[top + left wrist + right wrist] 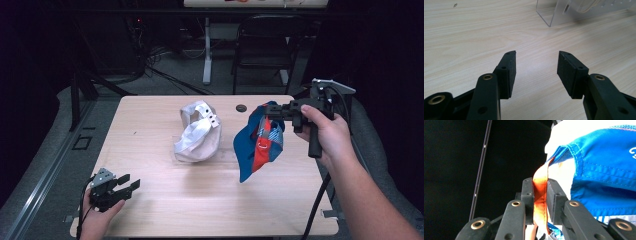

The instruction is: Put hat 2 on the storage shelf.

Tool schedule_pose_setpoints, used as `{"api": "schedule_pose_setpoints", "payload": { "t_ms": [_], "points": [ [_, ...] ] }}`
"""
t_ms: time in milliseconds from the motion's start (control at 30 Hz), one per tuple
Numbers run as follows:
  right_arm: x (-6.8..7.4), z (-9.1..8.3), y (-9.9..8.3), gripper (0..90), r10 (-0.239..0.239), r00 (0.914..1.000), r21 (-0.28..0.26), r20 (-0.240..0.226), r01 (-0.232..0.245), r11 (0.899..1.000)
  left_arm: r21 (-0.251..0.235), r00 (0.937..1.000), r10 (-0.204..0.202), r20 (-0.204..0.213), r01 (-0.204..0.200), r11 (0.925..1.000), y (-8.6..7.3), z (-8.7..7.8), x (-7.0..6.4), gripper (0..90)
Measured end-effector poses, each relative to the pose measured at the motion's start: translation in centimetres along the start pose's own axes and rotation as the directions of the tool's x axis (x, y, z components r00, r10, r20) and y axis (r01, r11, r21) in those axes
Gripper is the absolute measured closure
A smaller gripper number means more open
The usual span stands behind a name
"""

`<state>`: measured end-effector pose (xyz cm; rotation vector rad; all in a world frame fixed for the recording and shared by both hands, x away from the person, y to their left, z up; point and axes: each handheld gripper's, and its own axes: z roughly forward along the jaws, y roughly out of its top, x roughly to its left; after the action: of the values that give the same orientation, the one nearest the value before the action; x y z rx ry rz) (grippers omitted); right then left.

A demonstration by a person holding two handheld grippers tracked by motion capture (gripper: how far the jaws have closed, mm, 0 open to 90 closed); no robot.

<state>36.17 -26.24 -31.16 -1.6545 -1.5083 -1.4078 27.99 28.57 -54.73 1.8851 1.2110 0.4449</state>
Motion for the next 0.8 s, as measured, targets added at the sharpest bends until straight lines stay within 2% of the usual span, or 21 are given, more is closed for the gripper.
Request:
{"api": "schedule_pose_setpoints", "payload": {
  "t_ms": [167,200,433,500,800],
  "points": [
    [0.4,0.0,1.1,77.9,0.008,0.9999,-0.027,0.007,-0.008,1.000,0.002,1.0000,0.000,-0.001,0.000,1.0000,0.0,0.1,0.1,50.0],
    [0.5,0.2,1.5,77.9,0.011,0.9999,-0.038,0.010,-0.011,0.999,0.012,1.0000,0.001,0.002,-0.001,0.9999,0.0,0.0,0.1,49.9],
    [1.0,1.4,3.5,77.9,0.018,0.9995,-0.061,0.025,-0.017,0.998,0.002,1.0000,-0.005,0.000,0.005,1.0000,0.0,0.1,0.2,49.9],
    [1.2,1.8,4.0,77.8,0.024,0.9992,-0.072,0.031,-0.022,0.997,0.012,1.0000,-0.005,0.003,0.005,0.9999,0.0,0.0,0.3,49.9],
    [0.9,3.3,5.6,77.8,0.034,0.9976,-0.089,0.060,-0.029,0.996,0.009,0.9999,-0.008,0.008,0.008,0.9999,-0.1,0.0,0.4,49.9]
  ]
}}
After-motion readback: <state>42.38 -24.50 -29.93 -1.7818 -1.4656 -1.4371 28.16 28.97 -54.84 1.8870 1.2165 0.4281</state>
